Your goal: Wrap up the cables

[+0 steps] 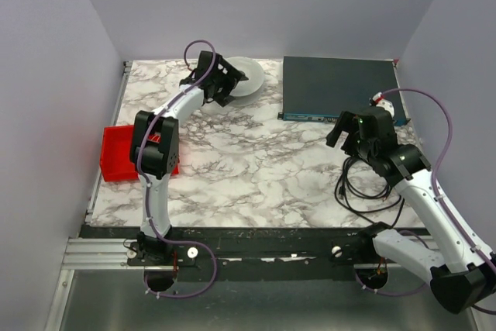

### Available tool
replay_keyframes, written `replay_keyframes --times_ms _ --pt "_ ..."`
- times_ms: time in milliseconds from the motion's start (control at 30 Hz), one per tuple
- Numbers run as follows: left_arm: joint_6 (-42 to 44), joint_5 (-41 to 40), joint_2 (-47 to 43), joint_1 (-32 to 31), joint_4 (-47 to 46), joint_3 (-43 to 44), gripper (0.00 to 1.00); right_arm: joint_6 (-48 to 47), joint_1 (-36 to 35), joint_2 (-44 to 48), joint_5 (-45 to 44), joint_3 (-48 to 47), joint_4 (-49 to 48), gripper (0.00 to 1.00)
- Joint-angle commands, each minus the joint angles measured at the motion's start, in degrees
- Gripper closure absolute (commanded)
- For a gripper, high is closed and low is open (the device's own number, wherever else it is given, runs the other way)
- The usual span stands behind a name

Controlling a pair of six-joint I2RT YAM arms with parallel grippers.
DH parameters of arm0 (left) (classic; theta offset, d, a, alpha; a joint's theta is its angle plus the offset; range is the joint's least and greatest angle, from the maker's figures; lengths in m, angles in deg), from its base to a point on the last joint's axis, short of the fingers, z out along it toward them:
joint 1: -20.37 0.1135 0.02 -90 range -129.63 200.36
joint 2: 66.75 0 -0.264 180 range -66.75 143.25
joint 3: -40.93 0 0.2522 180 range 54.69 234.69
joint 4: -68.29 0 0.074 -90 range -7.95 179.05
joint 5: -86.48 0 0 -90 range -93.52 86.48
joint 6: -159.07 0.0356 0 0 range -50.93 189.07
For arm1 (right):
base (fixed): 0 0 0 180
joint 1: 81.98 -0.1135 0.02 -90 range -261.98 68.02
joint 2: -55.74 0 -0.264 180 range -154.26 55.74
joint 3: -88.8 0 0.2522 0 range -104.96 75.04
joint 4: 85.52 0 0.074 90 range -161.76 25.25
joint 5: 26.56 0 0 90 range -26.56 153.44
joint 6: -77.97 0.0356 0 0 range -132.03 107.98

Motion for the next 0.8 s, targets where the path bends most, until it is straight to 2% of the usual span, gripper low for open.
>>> replay_keyframes --times_ms 0,467,767 --pt "-7.79 3.22 1.18 2.46 -6.46 -0.1 0.14 -1.79 -0.2 0.35 -1.76 -1.57 2.38 0.0" --pt "-6.51 5.78 3.67 5.94 -7.05 -2.14 0.2 -2.42 -0.27 -2.07 -0.62 -0.06 -0.51 0.0" --pt "-10.54 5.52 6.38 6.16 -9.34 -1.78 0.26 -2.19 -0.27 -2.65 -0.8 -0.05 -0.62 0.0"
